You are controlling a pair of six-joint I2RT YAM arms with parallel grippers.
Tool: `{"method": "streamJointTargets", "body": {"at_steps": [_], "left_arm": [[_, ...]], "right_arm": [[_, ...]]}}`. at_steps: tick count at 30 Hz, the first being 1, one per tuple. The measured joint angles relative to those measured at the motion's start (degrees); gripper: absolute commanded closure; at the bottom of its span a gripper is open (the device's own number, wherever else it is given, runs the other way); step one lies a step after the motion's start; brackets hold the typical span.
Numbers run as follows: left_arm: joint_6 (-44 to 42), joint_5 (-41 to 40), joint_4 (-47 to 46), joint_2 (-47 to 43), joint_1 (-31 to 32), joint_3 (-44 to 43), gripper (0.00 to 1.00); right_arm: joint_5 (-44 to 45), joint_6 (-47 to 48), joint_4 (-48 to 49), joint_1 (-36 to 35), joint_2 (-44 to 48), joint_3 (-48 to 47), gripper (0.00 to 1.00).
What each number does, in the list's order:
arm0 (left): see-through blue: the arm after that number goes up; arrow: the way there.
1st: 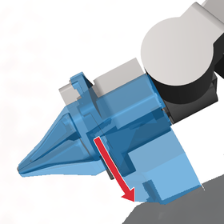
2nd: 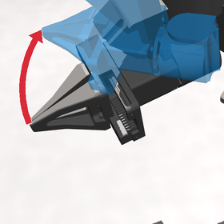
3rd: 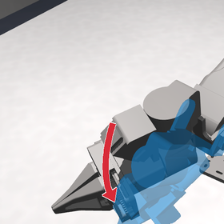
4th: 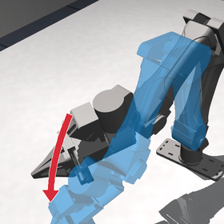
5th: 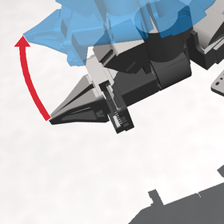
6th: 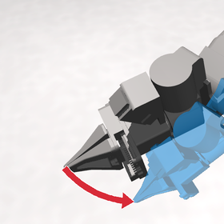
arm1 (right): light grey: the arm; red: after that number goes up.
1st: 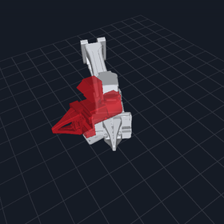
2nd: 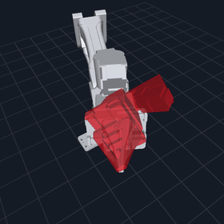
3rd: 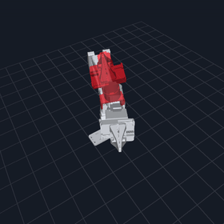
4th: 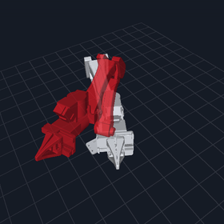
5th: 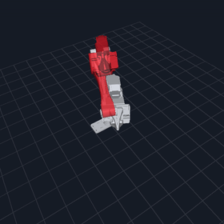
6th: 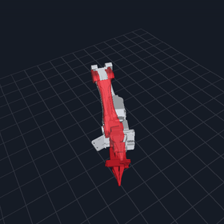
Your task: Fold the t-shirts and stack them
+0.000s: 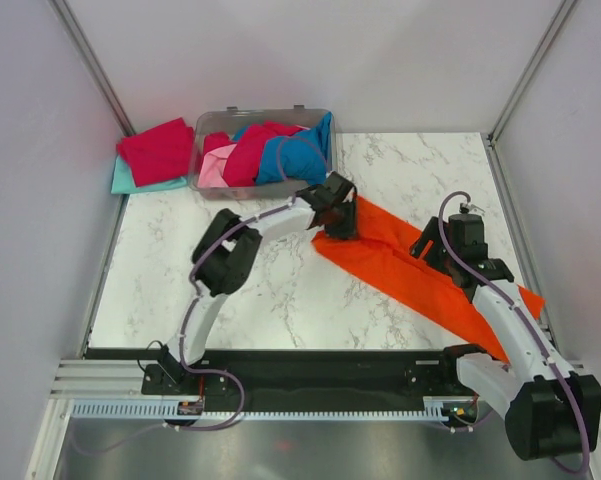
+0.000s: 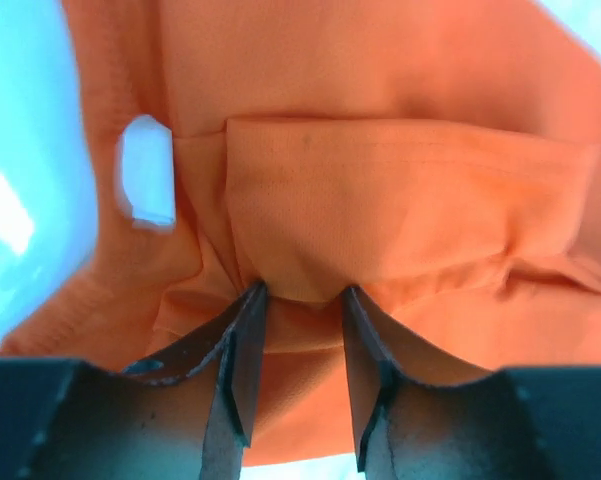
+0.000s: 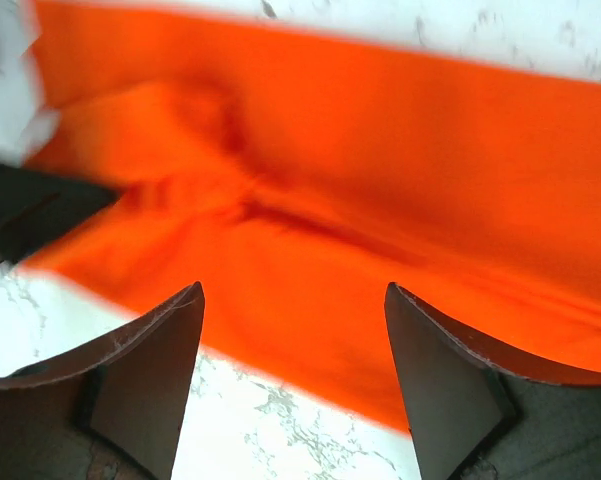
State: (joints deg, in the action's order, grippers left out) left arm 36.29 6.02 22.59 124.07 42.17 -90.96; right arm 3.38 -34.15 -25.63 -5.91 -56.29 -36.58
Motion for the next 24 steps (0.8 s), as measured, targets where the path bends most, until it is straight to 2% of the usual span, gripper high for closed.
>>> {"method": "streamJointTargets", "body": {"at_steps": [2, 4, 5, 6, 7, 8, 9, 12, 16, 21, 24], "left_arm": [[-2.9, 2.3, 0.9, 10.6, 1.1, -16.0, 0.49], [-5.8, 4.5, 5.1, 22.1, 2.2, -36.5, 0.40], [-7.0, 5.2, 7.1, 27.1, 2.6, -45.9, 0.28], [-8.1, 5.3, 8.4, 30.5, 2.8, -52.6, 0.21], [-8.9, 5.6, 9.1, 31.3, 3.0, -54.7, 0.17], [-9.5, 5.9, 9.3, 30.3, 3.0, -54.0, 0.07], [-10.1, 6.1, 9.4, 28.0, 3.0, -51.8, 0.05], [-11.1, 5.7, 9.2, 18.0, 1.8, -41.8, 0.04], [-12.8, 2.8, 9.9, 2.8, -0.7, -33.1, 0.03], [-13.7, -0.2, 8.2, -20.7, -2.6, -16.9, 0.05], [-13.7, -1.6, 7.3, -35.8, -1.8, -2.0, 0.05]], "right_arm": [[0.1, 0.9, 0.1, 0.0, 0.8, -1.6, 0.19], [-0.6, 2.3, 0.5, 0.0, 0.5, -2.6, 0.19], [-1.1, 2.8, 0.6, 0.0, 0.3, -3.0, 0.18], [-2.2, 3.7, 0.7, 0.0, -0.1, -3.4, 0.18], [-3.2, 4.5, 0.8, 0.0, -0.6, -3.8, 0.18], [-4.3, 5.2, 1.0, -0.2, -1.1, -4.1, 0.17], [-5.1, 5.6, 1.2, -0.2, -1.2, -4.3, 0.17], [-7.1, 6.6, 1.7, -0.4, -2.1, -5.2, 0.17], [-7.9, 7.3, 3.4, -0.6, -6.6, -7.6, 0.17], [-7.1, 8.2, 5.6, -1.5, -18.8, -11.4, 0.17], [-4.9, 8.7, 5.4, -2.4, -27.3, -14.2, 0.17]]}}
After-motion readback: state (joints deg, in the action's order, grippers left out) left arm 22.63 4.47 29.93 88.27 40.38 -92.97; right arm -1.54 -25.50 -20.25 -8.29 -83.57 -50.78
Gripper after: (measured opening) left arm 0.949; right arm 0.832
